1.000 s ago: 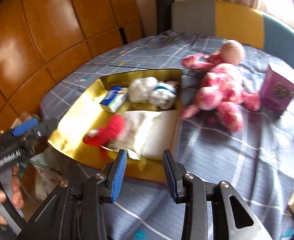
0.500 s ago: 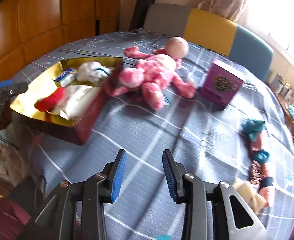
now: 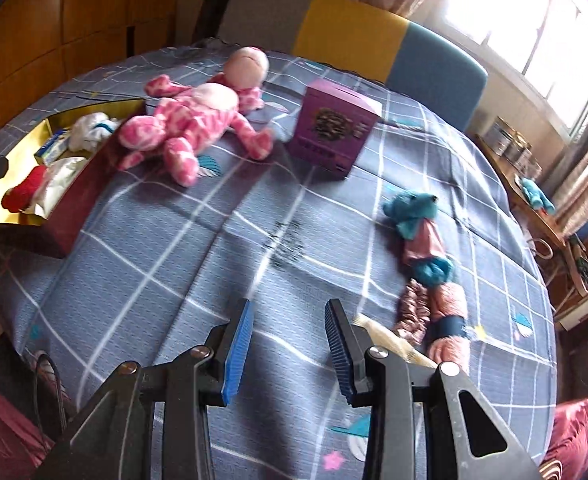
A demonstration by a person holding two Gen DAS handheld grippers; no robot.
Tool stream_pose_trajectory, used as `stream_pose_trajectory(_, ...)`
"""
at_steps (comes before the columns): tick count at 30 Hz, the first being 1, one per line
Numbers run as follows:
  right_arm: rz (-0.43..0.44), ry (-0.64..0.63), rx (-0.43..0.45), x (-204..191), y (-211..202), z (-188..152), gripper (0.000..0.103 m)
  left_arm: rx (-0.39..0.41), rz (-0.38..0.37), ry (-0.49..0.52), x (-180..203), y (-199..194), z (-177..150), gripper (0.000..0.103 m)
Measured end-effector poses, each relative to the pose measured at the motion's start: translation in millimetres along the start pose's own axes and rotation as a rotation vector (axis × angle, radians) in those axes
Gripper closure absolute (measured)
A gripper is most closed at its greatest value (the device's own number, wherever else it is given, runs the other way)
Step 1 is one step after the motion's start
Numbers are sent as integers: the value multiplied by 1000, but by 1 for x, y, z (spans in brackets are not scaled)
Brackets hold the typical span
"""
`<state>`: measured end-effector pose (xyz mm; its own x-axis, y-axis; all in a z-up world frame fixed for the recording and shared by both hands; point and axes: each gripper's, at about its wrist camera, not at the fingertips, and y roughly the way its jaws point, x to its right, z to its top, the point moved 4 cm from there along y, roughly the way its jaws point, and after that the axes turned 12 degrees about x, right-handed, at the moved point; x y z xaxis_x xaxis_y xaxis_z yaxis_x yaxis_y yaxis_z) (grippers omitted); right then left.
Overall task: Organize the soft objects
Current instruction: 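Move both grippers back toward the remaining items on the bed, then grasp the cream mesh bundle with the left gripper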
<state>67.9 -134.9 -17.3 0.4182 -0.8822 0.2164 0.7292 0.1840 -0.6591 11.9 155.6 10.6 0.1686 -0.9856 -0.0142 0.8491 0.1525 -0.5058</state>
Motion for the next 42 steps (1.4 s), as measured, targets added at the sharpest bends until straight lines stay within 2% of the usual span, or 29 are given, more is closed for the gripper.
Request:
stream_pose_trajectory(11, -121, 63, -63, 60, -5, -24, 66, -22, -95, 94, 49, 16, 5, 15)
stream_pose_trajectory(16, -208, 113, -100, 89, -3, -34, 66, -45, -148, 133, 73, 28, 3, 15)
stream_pose_trajectory(19, -271, 150, -145, 108, -2, -43, 66, -79, -211, 150, 92, 38, 2, 15)
stream_pose_trajectory(24, -355, 274, -198, 145, -3, -62, 66, -92, -320, 204, 131, 49, 3, 15)
stream_pose_trajectory(28, -333, 413, -214, 165, -5, -76, 66, -108, -435, 280, 177, 58, 4, 15)
stream_pose_trajectory(33, -299, 576, -190, 182, -10, -86, 66, -86, -642, 386, 249, 61, 10, 15)
stream_pose_trajectory(36, -247, 663, -206, 188, -6, -94, 66, -90, -749, 467, 293, 62, 9, 15)
stream_pose_trajectory(42, -204, 711, -216, 190, -2, -97, 66, -131, -887, 625, 365, 74, -13, 13)
